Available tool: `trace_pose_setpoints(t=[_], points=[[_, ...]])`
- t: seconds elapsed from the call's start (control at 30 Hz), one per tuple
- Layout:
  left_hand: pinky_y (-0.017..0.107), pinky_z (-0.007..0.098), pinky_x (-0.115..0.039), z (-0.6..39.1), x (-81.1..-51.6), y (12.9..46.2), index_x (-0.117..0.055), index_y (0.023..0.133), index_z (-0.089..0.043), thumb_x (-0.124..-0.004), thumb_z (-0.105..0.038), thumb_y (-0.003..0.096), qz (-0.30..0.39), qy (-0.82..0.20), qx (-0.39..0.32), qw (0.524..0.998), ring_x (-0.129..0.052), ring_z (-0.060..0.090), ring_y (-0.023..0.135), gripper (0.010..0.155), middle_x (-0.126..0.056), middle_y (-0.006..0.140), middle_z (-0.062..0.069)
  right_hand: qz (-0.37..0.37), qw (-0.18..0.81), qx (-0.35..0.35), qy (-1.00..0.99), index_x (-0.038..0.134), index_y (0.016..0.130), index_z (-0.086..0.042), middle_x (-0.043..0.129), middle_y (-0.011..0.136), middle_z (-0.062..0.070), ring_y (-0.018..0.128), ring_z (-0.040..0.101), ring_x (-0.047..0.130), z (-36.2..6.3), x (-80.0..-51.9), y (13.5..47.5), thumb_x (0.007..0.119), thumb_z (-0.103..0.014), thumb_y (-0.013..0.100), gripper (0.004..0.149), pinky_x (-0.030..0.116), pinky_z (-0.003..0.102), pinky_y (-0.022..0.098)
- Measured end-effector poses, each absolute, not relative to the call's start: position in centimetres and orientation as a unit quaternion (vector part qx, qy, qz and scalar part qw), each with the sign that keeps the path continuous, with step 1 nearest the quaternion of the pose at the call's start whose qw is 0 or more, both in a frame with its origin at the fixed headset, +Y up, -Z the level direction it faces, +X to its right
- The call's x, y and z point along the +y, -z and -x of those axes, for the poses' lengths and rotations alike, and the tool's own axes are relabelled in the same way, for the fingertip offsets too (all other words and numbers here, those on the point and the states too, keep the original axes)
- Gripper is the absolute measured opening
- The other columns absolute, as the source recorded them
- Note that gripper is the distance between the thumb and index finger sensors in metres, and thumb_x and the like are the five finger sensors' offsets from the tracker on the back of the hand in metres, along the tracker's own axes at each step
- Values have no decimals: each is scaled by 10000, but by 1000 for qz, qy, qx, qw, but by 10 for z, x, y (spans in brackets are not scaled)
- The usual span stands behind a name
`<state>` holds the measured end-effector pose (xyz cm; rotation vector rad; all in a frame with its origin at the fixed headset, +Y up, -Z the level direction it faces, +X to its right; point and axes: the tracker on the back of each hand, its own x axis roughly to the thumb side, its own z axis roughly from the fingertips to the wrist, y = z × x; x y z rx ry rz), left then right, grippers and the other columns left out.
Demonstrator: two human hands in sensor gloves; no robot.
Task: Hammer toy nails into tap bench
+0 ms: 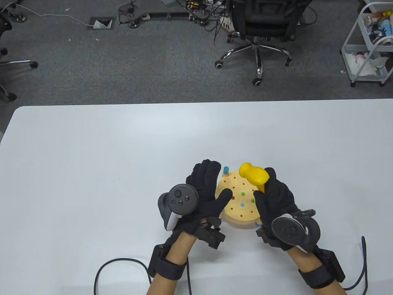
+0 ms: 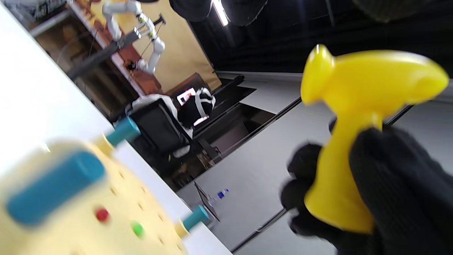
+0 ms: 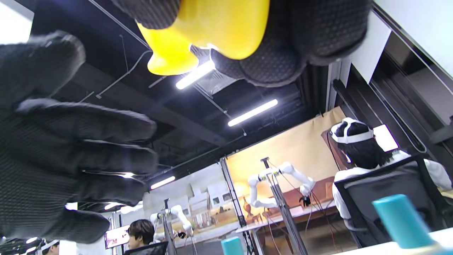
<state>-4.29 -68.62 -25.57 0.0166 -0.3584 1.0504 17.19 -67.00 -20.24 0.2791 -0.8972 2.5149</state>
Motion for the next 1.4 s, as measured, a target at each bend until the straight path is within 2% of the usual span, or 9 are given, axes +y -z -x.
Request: trace_pose_setpoints(t=[0.13,0.37,0.67,0.73,0.9,1.03,1.13,1.27,1.4], points=[[628,717,9,19,-692,253,-340,1094,-278,-517,-686,361,-5,-520,-195,831,1,400,1055,857,-183,1184,115,-109,239,-315,-912,290,1102,-90,714,914,128,687,300,846,-156,-673,204,538,-406,514,712,733,440,554],[678,721,-124,15,-686,249,-436,1066,-200,-514,-579,399,-47,-562,-197,802,-185,408,1079,771,-372,1168,129,-167,310,-226,-908,214,1086,-146,595,1023,178,823,343,766,-153,-683,211,514,-402,514,694,685,480,616],[704,734,-332,11,-700,254,-431,1028,-59,-615,-547,400,32,-487,-248,837,-445,520,1031,816,-456,1116,243,-271,316,-112,-902,157,1065,-319,378,1083,220,908,403,569,-172,-692,217,527,-406,523,662,544,552,684],[707,686,-483,14,-698,254,-524,997,-56,-570,-589,392,-28,-481,-270,834,-683,476,958,808,-657,1041,228,-268,309,-116,-905,214,1070,-303,402,1081,216,905,413,574,-173,-682,214,549,-388,520,650,530,574,688],[695,678,-513,20,-682,248,-561,985,-69,-640,-553,394,-26,-537,-255,804,-758,457,905,768,-736,986,225,-271,340,-118,-892,275,1114,-309,405,1087,215,909,408,580,-184,-667,208,534,-467,508,678,541,565,687],[677,639,-588,48,-671,246,-509,991,-70,-630,-536,406,-41,-543,-238,804,-843,423,820,758,-818,902,197,-182,369,-179,-894,424,1116,-228,521,1059,202,861,392,673,-234,-662,211,574,-518,476,719,588,560,662],[667,628,-606,76,-671,247,-446,988,-53,-629,-530,414,-30,-532,-204,821,-861,402,783,769,-834,871,173,-104,312,-206,-921,529,1084,-205,659,998,175,784,364,781,-277,-678,218,623,-491,468,686,656,542,620],[672,621,-589,101,-676,253,-363,973,-26,-637,-514,426,36,-495,-175,850,-845,391,771,782,-792,886,153,-70,170,-118,-976,600,1047,-234,710,969,154,754,346,815,-310,-721,230,673,-448,466,623,680,530,604],[601,588,-692,112,-681,258,-529,940,-47,-662,-530,410,7,-499,-144,855,-950,350,631,730,-881,817,145,-79,33,-49,-995,657,1005,-299,727,966,141,756,332,828,-305,-748,241,714,-414,454,566,693,523,607]])
